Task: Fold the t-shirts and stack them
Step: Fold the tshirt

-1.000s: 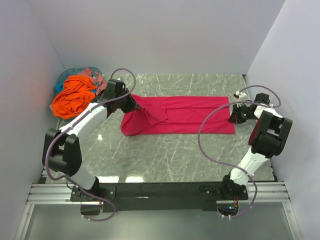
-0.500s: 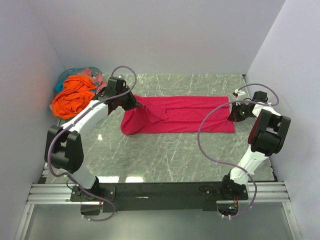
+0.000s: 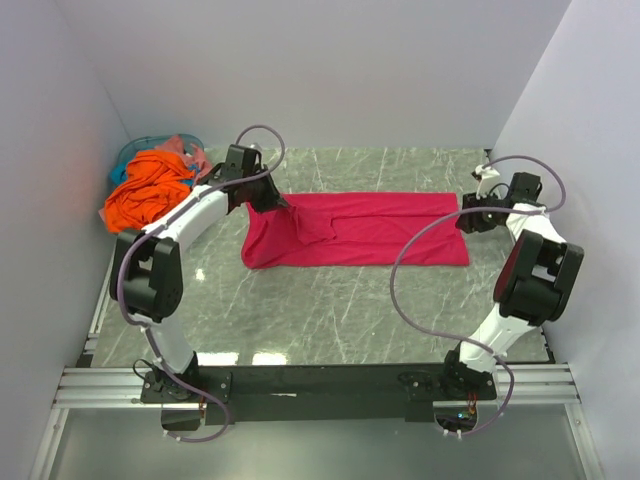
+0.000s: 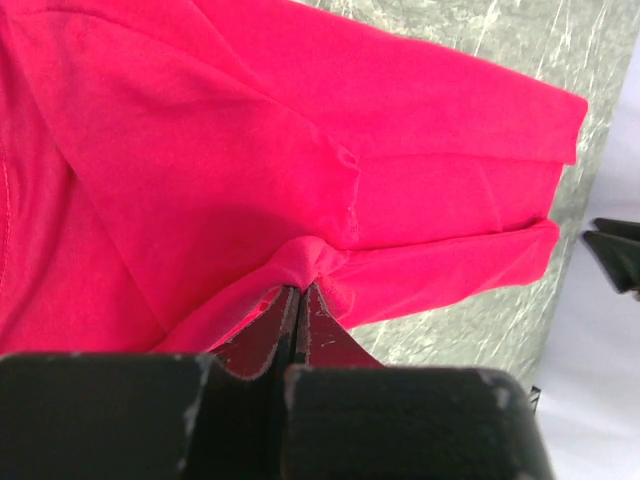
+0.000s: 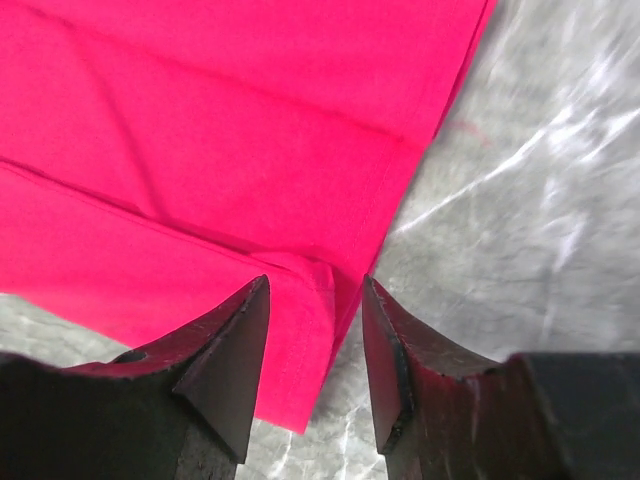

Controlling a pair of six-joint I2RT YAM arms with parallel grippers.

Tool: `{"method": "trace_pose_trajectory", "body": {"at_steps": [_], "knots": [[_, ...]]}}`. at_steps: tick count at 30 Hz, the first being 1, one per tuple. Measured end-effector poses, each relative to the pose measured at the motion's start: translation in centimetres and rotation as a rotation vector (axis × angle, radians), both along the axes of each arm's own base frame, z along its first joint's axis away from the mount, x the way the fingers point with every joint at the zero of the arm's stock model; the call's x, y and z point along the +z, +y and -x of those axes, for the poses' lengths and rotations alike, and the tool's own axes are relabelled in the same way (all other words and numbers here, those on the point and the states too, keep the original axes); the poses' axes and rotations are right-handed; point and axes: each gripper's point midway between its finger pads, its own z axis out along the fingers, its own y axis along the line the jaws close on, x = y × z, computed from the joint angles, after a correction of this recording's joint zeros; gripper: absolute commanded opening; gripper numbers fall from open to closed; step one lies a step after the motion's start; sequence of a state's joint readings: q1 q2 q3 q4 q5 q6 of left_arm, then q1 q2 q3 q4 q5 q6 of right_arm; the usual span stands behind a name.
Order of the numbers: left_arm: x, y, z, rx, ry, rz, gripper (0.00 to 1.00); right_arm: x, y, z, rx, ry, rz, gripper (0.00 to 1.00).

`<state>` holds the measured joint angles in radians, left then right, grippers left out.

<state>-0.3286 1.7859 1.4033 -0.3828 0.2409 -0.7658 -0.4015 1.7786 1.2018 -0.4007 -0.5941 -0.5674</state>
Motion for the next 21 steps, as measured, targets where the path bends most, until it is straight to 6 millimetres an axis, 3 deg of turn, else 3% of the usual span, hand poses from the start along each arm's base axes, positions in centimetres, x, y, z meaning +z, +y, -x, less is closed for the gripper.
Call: {"method": "trace_pose_trajectory", "body": {"at_steps": [6,15,21], "knots": [[0.4,-0.7,-0.8,-0.073,-0.028,-0.010,0.00,3.0,0.9,0.2,0.027,-0.088,-0.010,0.52],[1.2,-2.3,-3.4,-0.225,-0.095,-0.045,0.00,2.4,2.1,0.9,0.056,-0.076,-0.062,0.53],[-1.3,-3.1,-4.2,-0.308,-0.055,-0.068,0.01,2.3,2.4,1.1,0.063,-0.075,-0.073,0.53]]}}
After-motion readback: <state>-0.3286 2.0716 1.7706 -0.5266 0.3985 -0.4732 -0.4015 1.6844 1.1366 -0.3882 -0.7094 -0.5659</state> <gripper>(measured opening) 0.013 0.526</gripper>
